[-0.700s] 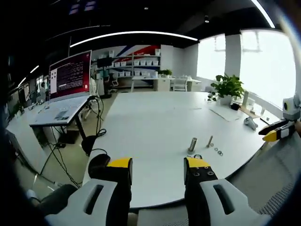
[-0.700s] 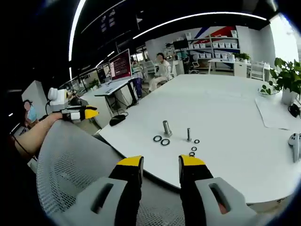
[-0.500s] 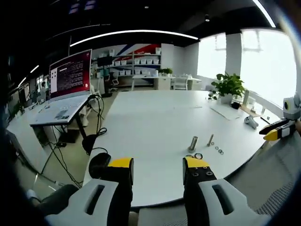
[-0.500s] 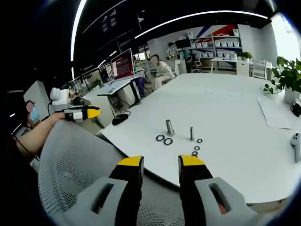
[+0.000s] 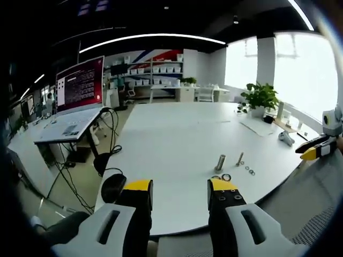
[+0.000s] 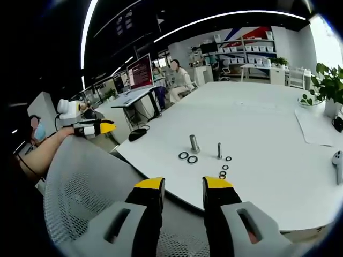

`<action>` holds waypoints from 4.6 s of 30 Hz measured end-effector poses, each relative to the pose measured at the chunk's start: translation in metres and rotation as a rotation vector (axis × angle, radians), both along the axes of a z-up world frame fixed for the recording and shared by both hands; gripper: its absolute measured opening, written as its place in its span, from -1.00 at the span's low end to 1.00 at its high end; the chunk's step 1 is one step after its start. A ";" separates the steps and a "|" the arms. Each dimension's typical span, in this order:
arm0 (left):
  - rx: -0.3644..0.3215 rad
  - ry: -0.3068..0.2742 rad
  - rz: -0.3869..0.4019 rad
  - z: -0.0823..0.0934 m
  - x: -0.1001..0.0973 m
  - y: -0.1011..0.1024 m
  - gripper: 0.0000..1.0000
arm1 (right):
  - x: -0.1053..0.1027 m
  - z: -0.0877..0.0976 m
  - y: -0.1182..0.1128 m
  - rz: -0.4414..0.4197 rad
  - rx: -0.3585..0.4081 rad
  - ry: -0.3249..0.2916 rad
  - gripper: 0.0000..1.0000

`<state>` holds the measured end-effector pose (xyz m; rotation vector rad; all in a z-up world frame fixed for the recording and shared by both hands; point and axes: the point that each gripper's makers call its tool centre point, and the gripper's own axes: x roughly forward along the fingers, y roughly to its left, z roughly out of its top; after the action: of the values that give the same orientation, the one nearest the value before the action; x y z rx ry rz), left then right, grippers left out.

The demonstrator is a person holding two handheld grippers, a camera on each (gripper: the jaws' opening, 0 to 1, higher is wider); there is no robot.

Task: Place the washer onto the threaded stud by aligning its center hole with the stud, sliding it down to the base, and recovering from edge contact or off-axis alignment until the washer reaches the visible bottom stop.

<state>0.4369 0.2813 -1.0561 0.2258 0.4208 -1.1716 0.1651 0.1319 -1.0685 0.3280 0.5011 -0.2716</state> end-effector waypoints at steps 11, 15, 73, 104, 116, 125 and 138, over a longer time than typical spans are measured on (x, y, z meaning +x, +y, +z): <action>0.005 -0.001 0.007 0.001 -0.004 0.000 -0.23 | 0.000 -0.001 0.001 0.006 0.000 0.007 -0.41; 0.006 0.002 0.006 0.001 -0.005 0.000 -0.23 | 0.001 0.000 0.001 0.005 -0.002 0.004 -0.42; 0.035 0.019 -0.038 -0.006 -0.006 -0.003 -0.34 | -0.011 -0.015 -0.010 -0.084 0.059 0.073 -0.48; -0.021 0.011 -0.038 0.004 -0.010 -0.004 -0.28 | -0.017 -0.026 -0.011 0.055 0.079 0.181 -0.44; -0.006 0.012 -0.020 0.004 -0.010 -0.004 -0.31 | 0.027 -0.068 -0.083 0.173 -0.016 0.320 -0.45; -0.003 0.014 -0.004 0.003 -0.007 -0.003 -0.33 | 0.047 -0.106 -0.091 0.286 -0.011 0.388 -0.46; 0.005 0.010 -0.005 0.000 -0.002 0.000 -0.36 | 0.056 -0.161 -0.082 0.442 -0.018 0.600 -0.51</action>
<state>0.4350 0.2813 -1.0559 0.2254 0.4323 -1.1767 0.2216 0.0494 -1.2291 0.1049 1.1419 0.0654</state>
